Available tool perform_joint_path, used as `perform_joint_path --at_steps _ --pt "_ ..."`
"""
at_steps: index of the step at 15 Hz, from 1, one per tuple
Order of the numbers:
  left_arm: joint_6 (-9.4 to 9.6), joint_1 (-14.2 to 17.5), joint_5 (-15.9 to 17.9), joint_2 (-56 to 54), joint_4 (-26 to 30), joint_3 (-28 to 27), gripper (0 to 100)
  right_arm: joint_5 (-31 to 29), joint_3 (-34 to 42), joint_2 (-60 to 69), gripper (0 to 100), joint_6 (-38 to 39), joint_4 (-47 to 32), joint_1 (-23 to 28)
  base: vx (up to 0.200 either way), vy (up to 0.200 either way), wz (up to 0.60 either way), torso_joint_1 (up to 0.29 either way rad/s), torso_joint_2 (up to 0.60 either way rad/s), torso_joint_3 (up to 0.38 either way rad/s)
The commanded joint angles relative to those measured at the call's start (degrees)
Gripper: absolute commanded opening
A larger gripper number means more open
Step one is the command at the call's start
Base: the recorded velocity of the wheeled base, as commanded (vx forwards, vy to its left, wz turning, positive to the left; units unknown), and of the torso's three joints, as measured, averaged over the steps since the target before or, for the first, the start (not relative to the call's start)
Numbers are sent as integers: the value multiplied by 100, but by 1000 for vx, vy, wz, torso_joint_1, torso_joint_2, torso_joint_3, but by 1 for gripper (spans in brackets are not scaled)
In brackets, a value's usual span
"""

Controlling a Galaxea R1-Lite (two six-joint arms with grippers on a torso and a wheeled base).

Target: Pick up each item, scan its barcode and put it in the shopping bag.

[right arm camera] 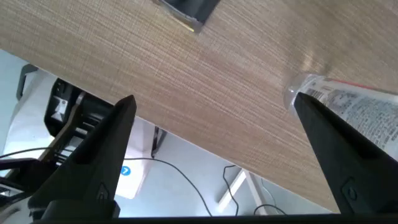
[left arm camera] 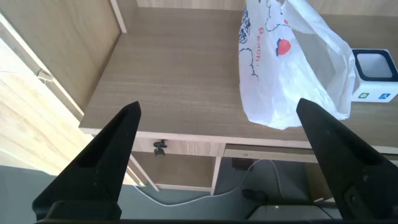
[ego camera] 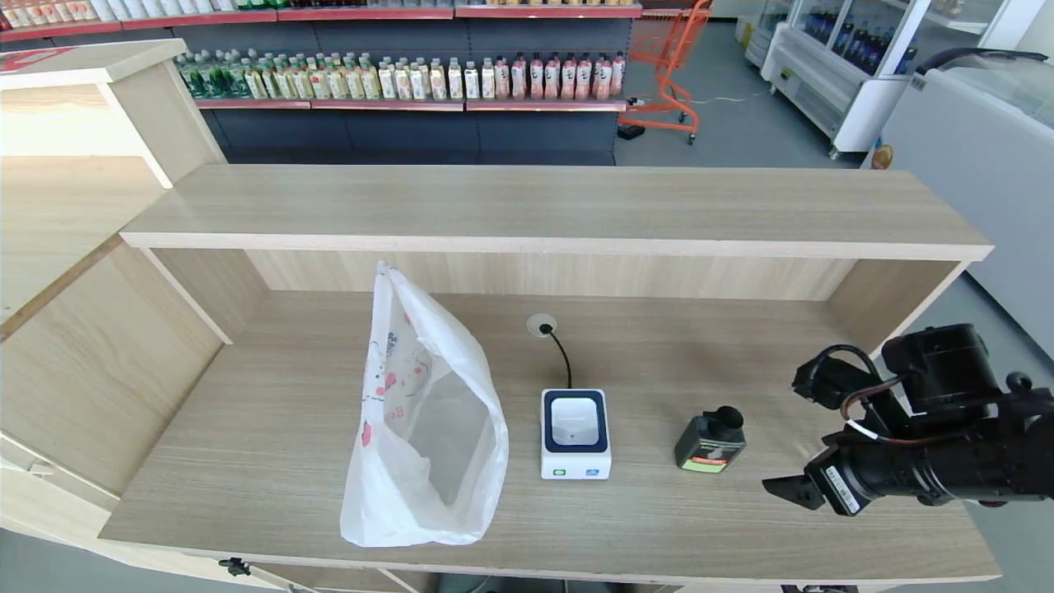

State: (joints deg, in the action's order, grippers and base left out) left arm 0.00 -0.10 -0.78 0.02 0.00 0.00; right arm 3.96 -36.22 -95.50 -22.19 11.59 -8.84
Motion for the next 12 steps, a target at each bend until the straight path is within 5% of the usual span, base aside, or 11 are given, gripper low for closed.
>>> perform_joint_path --at_steps 1,6,12 --pt "0 1 -1 -2 0 0 100 34 -61 -680 100 -190 335 -118 0 0 0 0 0 0" --pt "0 1 -1 -2 0 0 100 905 -483 -1550 100 -594 1073 -162 0 0 0 0 0 0" --pt "0 1 -1 -2 0 0 100 1186 -1089 -2034 100 -611 1310 -364 0 0 0 0 0 0"
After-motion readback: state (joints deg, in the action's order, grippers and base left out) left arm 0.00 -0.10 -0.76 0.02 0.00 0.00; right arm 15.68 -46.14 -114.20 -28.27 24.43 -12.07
